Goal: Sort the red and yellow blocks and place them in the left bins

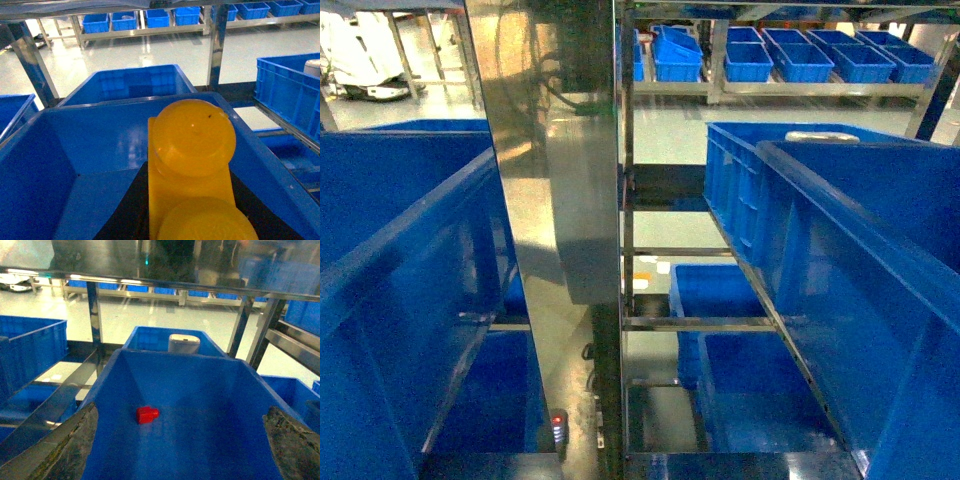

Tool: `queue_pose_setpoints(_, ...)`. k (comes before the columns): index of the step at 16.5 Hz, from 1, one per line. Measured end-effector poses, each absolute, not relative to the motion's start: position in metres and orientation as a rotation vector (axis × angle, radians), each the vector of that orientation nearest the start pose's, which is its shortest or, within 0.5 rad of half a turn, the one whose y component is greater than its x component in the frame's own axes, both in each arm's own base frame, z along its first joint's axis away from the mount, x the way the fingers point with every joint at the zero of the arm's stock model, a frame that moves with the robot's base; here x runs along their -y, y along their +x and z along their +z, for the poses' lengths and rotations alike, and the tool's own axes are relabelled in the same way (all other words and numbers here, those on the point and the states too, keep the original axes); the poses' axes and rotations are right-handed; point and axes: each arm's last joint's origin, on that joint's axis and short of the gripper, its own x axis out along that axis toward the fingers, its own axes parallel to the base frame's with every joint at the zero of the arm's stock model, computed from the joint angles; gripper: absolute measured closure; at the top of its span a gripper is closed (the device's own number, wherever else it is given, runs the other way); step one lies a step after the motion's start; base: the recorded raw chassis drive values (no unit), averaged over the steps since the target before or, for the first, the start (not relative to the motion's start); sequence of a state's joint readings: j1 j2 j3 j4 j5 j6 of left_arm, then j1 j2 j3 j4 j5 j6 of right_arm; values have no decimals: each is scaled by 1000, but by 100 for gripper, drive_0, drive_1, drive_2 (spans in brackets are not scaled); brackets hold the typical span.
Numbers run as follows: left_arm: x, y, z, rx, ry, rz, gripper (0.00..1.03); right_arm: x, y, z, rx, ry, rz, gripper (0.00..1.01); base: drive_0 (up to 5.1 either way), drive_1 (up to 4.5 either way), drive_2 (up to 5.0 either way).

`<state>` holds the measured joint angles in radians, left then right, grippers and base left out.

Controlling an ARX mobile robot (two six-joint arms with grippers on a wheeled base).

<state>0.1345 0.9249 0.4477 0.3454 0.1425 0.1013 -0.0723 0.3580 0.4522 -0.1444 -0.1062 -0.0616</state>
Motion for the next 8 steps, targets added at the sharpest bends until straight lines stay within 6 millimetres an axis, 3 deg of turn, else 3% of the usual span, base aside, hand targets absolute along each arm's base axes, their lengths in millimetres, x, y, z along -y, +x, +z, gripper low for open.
queue_pose_setpoints(3, -25, 200, 241, -140, 91, -9, 76, 5, 109, 273, -62, -56, 40, 3, 0, 0, 0)
queue_pose_setpoints(5, -31, 207, 221, -236, 125, -11, 76, 5, 109, 273, -62, -56, 40, 3, 0, 0, 0)
queue_pose_setpoints(8, -35, 234, 192, -317, 217, -17, 76, 5, 109, 273, -62, -56, 40, 3, 0, 0, 0)
